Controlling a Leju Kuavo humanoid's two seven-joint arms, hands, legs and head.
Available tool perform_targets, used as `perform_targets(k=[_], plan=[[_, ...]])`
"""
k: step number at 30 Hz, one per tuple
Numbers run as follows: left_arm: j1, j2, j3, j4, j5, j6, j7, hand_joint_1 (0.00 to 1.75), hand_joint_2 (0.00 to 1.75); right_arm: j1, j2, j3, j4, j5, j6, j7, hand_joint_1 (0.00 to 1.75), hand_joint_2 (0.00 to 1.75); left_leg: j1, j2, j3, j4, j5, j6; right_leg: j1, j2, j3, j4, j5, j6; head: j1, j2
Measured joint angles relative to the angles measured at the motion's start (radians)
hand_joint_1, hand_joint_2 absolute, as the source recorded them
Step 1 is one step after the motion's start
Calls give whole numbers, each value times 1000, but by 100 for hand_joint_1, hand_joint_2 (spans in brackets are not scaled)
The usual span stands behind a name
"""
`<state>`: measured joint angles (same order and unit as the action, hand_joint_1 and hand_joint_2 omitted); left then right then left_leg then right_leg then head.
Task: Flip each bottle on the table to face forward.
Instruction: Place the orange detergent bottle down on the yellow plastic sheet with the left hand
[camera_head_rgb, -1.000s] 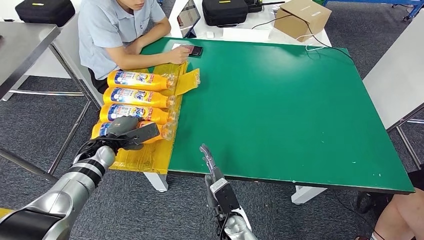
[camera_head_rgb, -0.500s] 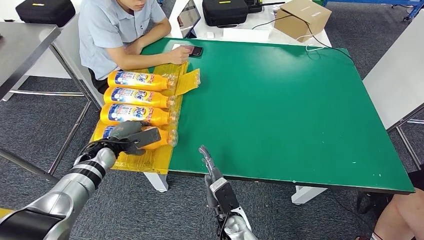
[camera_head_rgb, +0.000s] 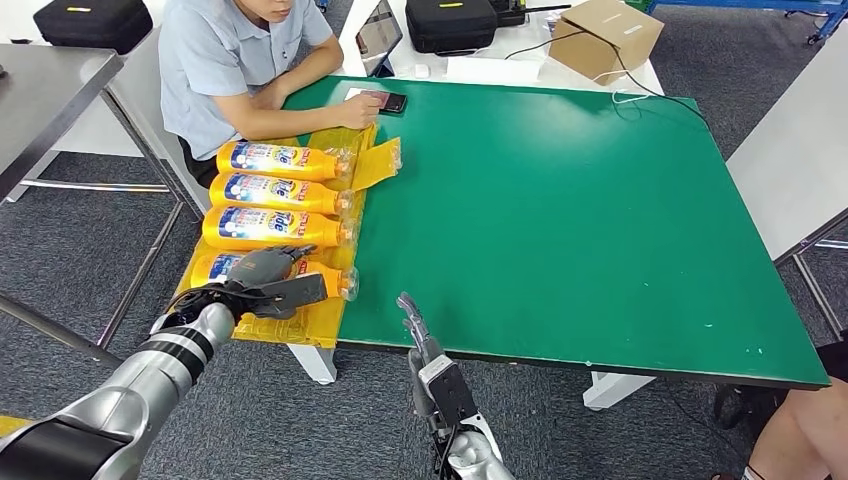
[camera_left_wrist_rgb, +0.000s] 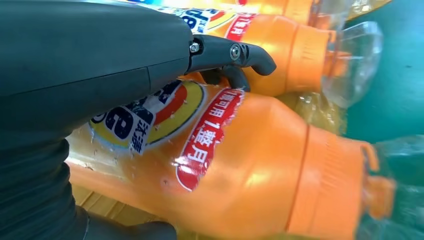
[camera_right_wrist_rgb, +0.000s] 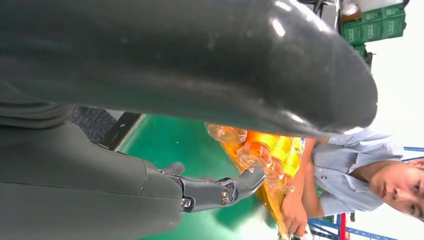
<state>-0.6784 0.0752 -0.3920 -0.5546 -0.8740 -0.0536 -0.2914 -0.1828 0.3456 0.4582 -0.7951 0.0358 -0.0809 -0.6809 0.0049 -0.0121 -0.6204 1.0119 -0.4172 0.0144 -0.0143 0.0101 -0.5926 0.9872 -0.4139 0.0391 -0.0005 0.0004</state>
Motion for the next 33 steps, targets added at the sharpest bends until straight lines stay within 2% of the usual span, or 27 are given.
perform_targets(k=[5, 13, 20, 30, 33], plan=[[46, 10, -17, -85, 156, -42, -54, 0, 175, 0, 0, -4, 1, -1, -1, 0, 0, 0, 0, 0, 0, 0, 0, 0, 0, 0, 0, 0, 0, 0, 0, 0], [183, 33, 3, -371, 427, -50, -110, 0, 175, 3, 0, -8, 1, -4, -8, 0, 0, 0, 0, 1, -2, 0, 0, 0, 0, 0, -3, 0, 0, 0, 0, 0], [270, 43, 58, -552, 532, -47, -148, 0, 175, 6, 0, -8, 1, -4, -10, 0, 0, 0, 0, 2, -2, 0, 0, 0, 0, 1, -4, 0, 0, 0, 0, 0], [374, 59, 140, -749, 582, -32, -189, 0, 175, 13, -2, -8, -16, 2, -27, 0, 0, 0, 0, 2, -2, 0, 0, 0, 0, 1, -4, 0, 0, 0, 0, 0], [416, 32, 171, -808, 692, -40, -201, 0, 175, 49, -12, -8, -119, 6, -106, 0, 0, 131, 0, 2, -3, 0, 0, 0, -1, 0, -4, 0, 0, 0, 0, 0]])
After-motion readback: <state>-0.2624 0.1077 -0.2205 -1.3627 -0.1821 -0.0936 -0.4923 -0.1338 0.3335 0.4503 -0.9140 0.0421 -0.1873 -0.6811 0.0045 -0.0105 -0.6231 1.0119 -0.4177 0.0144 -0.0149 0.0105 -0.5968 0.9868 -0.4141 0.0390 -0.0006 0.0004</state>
